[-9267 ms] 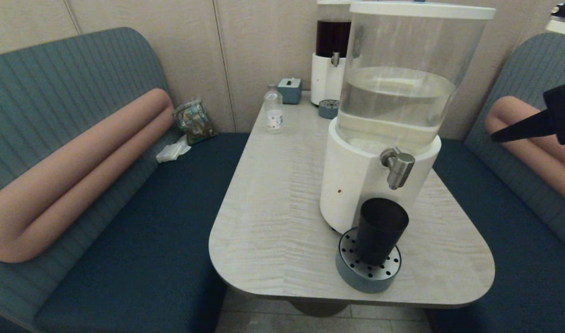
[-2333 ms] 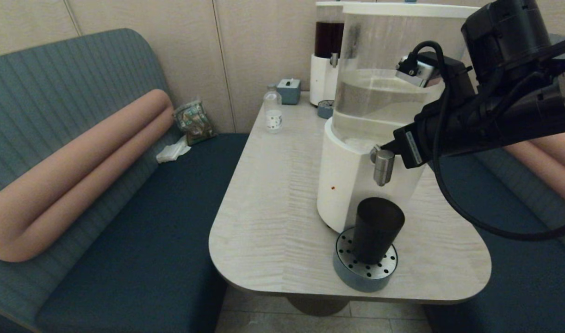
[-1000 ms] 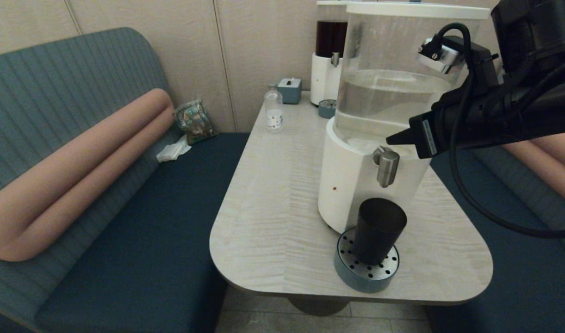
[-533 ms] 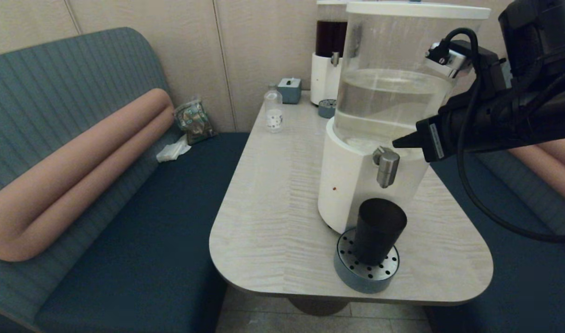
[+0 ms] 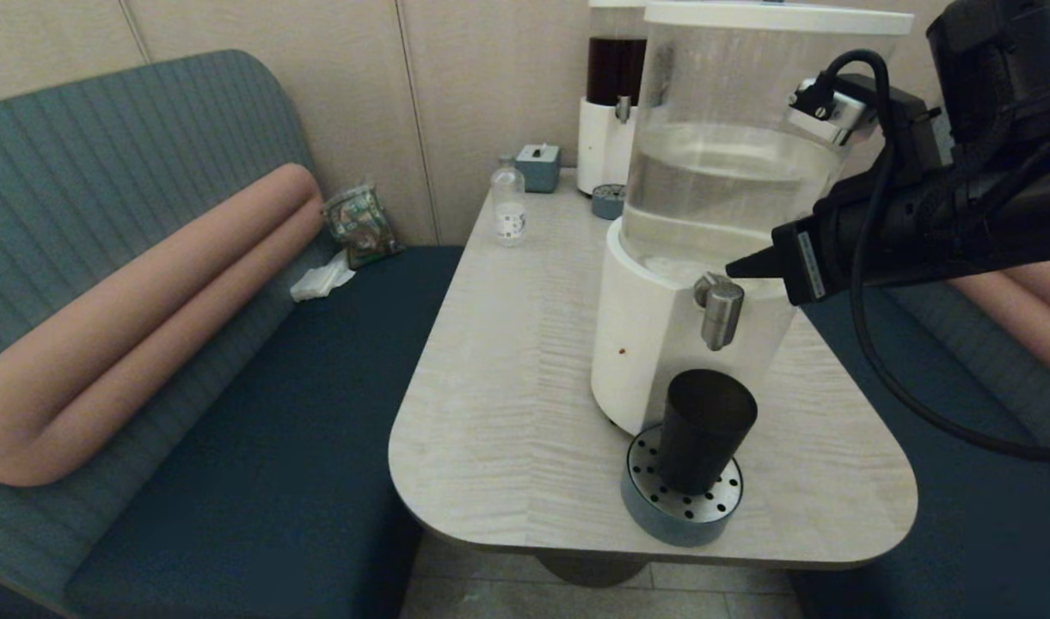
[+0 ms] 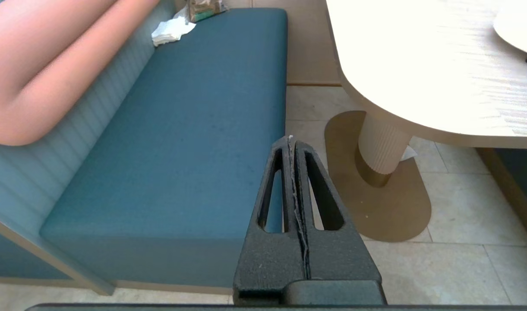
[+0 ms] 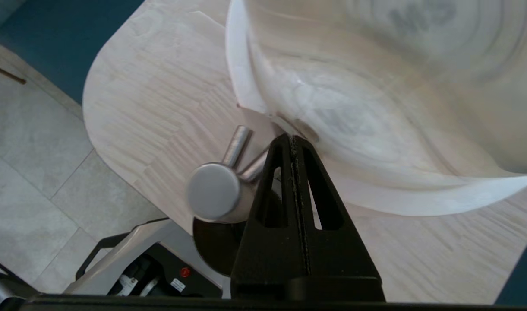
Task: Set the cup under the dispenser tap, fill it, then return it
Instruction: Turn on the faucet
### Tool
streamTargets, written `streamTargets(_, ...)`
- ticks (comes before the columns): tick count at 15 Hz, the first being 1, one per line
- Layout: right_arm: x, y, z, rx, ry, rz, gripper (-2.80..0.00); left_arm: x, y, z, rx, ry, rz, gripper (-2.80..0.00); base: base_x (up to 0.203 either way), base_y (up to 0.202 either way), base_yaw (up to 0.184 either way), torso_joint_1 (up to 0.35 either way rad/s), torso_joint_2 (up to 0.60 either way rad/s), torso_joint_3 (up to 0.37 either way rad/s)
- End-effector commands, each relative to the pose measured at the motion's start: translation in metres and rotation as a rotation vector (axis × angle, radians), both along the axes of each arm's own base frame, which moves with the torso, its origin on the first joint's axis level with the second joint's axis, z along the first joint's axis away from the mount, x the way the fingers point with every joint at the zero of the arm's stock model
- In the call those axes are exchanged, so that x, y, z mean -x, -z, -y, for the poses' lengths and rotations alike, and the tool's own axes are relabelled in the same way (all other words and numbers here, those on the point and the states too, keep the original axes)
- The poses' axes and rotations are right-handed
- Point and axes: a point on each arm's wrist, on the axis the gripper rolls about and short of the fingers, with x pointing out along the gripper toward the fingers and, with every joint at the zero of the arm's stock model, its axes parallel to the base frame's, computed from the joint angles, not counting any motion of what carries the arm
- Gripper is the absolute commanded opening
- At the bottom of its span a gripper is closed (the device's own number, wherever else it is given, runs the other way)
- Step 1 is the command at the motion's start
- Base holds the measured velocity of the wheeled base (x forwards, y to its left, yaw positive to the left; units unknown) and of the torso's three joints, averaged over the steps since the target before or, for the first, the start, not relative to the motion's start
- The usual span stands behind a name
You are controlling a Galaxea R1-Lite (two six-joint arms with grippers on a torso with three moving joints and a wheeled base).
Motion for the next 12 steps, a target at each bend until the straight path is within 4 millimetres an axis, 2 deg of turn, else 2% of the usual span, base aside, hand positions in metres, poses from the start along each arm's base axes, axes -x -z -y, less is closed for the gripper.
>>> streamTargets(1,0.0008,0.0012,-0.0022,0.002,-0.011,-0.006,-2.8,-0.0001,-0.0001,0.0,0.0,-0.001,0.0,-2.8,0.0,0.0,0.0,0.0,0.0,0.0)
streamTargets(12,0.0013,0.0057,-0.0111,0.004,-0.039,-0.021,-2.8,-0.0001,0.0,0.0,0.0,0.001,-0.001,-2.8,0.0,0.0,0.0,0.0,0.0,0.0)
